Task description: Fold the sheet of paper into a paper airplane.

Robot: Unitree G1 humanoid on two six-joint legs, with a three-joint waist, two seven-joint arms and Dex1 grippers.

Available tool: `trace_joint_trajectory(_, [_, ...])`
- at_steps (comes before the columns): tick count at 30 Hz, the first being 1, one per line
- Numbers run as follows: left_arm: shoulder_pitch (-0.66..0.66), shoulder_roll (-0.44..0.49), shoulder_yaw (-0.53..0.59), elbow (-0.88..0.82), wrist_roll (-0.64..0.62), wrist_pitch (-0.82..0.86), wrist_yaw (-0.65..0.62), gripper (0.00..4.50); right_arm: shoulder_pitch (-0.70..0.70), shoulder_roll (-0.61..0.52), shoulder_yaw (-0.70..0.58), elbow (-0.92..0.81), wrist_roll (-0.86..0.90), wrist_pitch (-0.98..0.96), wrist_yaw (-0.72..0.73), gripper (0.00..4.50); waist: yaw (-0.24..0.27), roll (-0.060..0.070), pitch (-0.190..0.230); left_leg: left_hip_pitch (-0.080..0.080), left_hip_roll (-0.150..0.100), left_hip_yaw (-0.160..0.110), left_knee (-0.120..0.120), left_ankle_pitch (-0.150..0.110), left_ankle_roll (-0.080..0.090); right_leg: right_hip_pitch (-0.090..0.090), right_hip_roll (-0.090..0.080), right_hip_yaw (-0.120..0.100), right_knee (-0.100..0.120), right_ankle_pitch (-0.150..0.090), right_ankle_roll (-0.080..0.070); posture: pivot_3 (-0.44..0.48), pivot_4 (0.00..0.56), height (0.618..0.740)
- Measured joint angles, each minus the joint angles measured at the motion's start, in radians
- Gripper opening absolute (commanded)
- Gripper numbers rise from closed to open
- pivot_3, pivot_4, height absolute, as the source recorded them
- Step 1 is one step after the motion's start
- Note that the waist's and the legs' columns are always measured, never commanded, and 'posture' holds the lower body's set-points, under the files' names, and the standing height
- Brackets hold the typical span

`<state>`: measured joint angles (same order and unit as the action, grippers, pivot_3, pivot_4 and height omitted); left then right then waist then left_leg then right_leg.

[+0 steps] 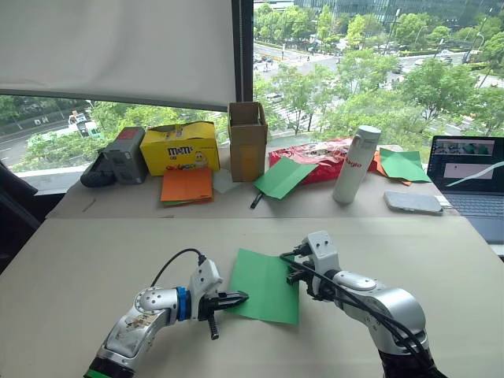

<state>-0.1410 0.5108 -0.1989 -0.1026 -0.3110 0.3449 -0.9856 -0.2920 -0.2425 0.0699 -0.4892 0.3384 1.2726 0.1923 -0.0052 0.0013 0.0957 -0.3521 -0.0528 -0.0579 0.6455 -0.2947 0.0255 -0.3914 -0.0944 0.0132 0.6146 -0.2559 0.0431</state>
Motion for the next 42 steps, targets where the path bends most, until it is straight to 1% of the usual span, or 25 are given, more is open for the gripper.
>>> trace_joint_trajectory(3, [-0.025,-0.013,-0.008,0.002,0.036,0.005,0.044,0.00,0.001,0.005,0.002,-0.015,0.000,0.007,0.003,0.03,0.000,0.000,0.000,0.000,0.000,0.000,0.000,0.000,0.000,0.001,0.000,0.000,0.000,0.000,0.000,0.000,0.150,0.740])
trace_joint_trajectory(7, [-0.045,-0.058,-0.044,0.006,0.088,0.011,0.114,0.00,0.002,0.006,0.004,-0.028,0.001,0.027,0.005,0.03,-0.001,0.000,0.000,0.000,0.000,0.000,0.000,0.001,-0.002,0.001,0.000,0.000,0.001,0.000,0.000,0.000,0.150,0.740])
trace_joint_trajectory(9, [-0.044,-0.050,-0.064,0.008,0.120,0.007,0.126,0.00,0.002,0.006,0.004,-0.031,0.000,0.035,0.005,0.03,-0.004,0.000,0.000,0.000,0.000,0.000,0.000,0.003,-0.005,0.001,0.001,0.000,0.001,0.000,0.000,0.000,0.150,0.740])
trace_joint_trajectory(14, [-0.035,-0.043,-0.094,-0.015,0.160,0.021,0.166,0.00,0.002,-0.009,0.015,-0.033,0.000,0.039,0.010,0.03,-0.003,0.000,-0.002,0.006,0.000,0.000,0.000,-0.001,0.001,0.004,0.000,0.001,-0.001,0.000,0.000,0.000,0.150,0.740])
trace_joint_trajectory(18, [-0.028,-0.047,-0.095,-0.042,0.159,0.064,0.183,0.00,-0.001,-0.010,0.008,-0.032,0.000,0.039,0.016,1.23,-0.003,0.000,-0.003,0.006,0.000,0.000,0.000,-0.001,0.001,0.004,0.001,0.001,-0.001,0.000,0.000,0.000,0.150,0.740])
trace_joint_trajectory(25, [-0.032,-0.047,-0.097,-0.047,0.159,0.074,0.188,0.00,-0.064,-0.003,-0.045,0.005,-0.001,0.037,0.021,1.23,-0.002,0.000,-0.003,0.006,0.000,0.000,0.000,0.000,0.001,0.004,0.000,0.001,-0.001,0.000,0.000,0.000,0.150,0.740])
trace_joint_trajectory(30, [-0.032,-0.047,-0.098,-0.049,0.159,0.075,0.189,0.00,-0.071,-0.005,-0.049,0.018,0.002,0.040,0.040,1.23,-0.003,0.000,-0.003,0.006,-0.001,0.000,0.000,0.000,0.001,0.004,0.000,0.002,-0.001,0.000,0.000,0.000,0.150,0.740])
trace_joint_trajectory(33, [-0.031,-0.047,-0.098,-0.050,0.159,0.077,0.190,0.00,-0.071,-0.003,-0.050,0.018,0.020,0.051,0.048,0.47,-0.003,0.000,-0.003,0.006,0.000,0.000,0.000,0.000,0.001,0.004,0.000,0.002,-0.001,0.000,0.000,0.000,0.150,0.740])
trace_joint_trajectory(34, [-0.031,-0.047,-0.098,-0.051,0.159,0.078,0.191,0.00,-0.071,-0.002,-0.051,0.017,0.029,0.063,0.051,0.08,-0.003,0.000,-0.003,0.006,0.000,0.000,0.000,0.000,0.001,0.004,0.000,0.002,-0.001,0.000,0.000,0.000,0.150,0.740])
trace_joint_trajectory(40, [-0.028,-0.047,-0.096,-0.057,0.159,0.082,0.196,0.00,-0.061,-0.003,-0.051,0.001,0.043,0.093,0.061,0.03,-0.003,0.000,-0.003,0.006,0.000,0.000,0.000,-0.001,0.001,0.004,0.000,0.002,-0.001,0.000,0.000,0.000,0.150,0.740])
trace_joint_trajectory(42, [-0.028,-0.047,-0.097,-0.059,0.159,0.086,0.198,0.00,-0.062,-0.026,-0.039,0.001,0.043,0.087,0.069,0.03,-0.003,0.000,-0.003,0.006,0.000,0.000,0.000,-0.001,0.001,0.004,0.000,0.002,-0.001,0.000,0.000,0.000,0.150,0.740])
